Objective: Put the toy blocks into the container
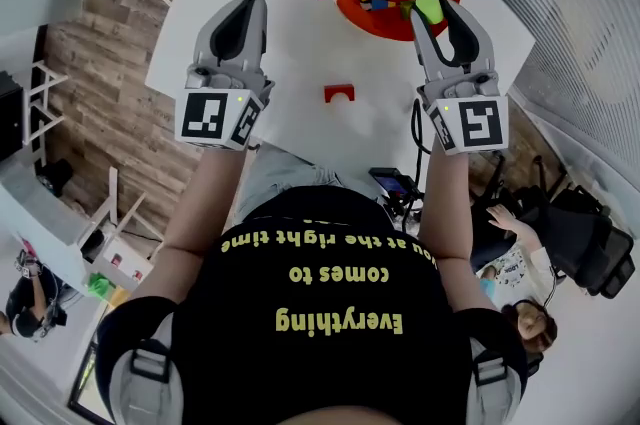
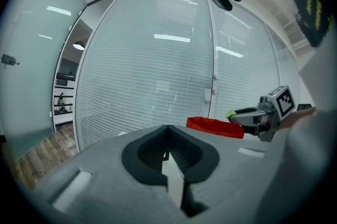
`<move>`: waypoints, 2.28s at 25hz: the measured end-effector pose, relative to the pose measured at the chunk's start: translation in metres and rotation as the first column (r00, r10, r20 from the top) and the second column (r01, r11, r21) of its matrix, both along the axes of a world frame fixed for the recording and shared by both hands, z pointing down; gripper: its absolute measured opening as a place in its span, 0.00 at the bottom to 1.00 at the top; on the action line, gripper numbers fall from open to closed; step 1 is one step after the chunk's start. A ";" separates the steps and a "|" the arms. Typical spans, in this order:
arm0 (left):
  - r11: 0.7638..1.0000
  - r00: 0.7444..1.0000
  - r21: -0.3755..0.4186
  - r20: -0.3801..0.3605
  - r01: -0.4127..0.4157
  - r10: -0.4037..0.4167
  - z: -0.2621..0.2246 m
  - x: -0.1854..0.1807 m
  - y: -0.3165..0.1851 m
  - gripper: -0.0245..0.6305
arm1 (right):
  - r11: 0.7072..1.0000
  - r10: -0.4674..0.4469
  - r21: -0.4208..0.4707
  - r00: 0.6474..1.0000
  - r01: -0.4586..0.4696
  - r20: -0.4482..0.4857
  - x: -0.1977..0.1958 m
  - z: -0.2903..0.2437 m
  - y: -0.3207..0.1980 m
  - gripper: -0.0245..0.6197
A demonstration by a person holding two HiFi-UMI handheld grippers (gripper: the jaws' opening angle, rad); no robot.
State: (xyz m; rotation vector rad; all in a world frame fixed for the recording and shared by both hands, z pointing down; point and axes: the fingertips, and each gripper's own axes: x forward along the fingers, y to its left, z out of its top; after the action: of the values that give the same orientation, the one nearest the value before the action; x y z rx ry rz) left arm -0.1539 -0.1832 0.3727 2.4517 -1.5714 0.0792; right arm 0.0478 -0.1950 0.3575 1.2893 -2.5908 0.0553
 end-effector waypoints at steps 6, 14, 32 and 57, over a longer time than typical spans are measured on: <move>1.000 1.000 -0.019 -0.001 -0.003 0.003 0.007 0.001 -0.003 0.04 | 1.000 -0.022 -0.014 0.999 0.022 -0.040 -0.006 0.011 -0.005 0.28; 1.000 1.000 -0.031 -0.005 -0.007 0.006 0.014 0.003 -0.005 0.04 | 0.997 -0.061 0.031 0.988 0.066 -0.143 -0.015 0.015 -0.001 0.31; 1.000 1.000 -0.018 0.004 -0.018 0.018 0.010 0.007 -0.003 0.04 | 1.000 0.013 -0.008 0.998 -0.014 -0.062 0.004 0.012 -0.014 0.05; 0.993 0.999 0.117 0.032 -0.008 0.004 -0.046 0.006 0.023 0.04 | 0.986 0.078 0.143 0.996 -0.082 0.033 0.026 -0.070 0.033 0.05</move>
State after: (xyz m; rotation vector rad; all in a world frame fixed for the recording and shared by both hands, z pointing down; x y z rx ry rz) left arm -0.1477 -0.1597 0.3271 2.5556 -1.6255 0.0275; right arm 0.0737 -0.1618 0.2872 1.4521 -2.6068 -0.1030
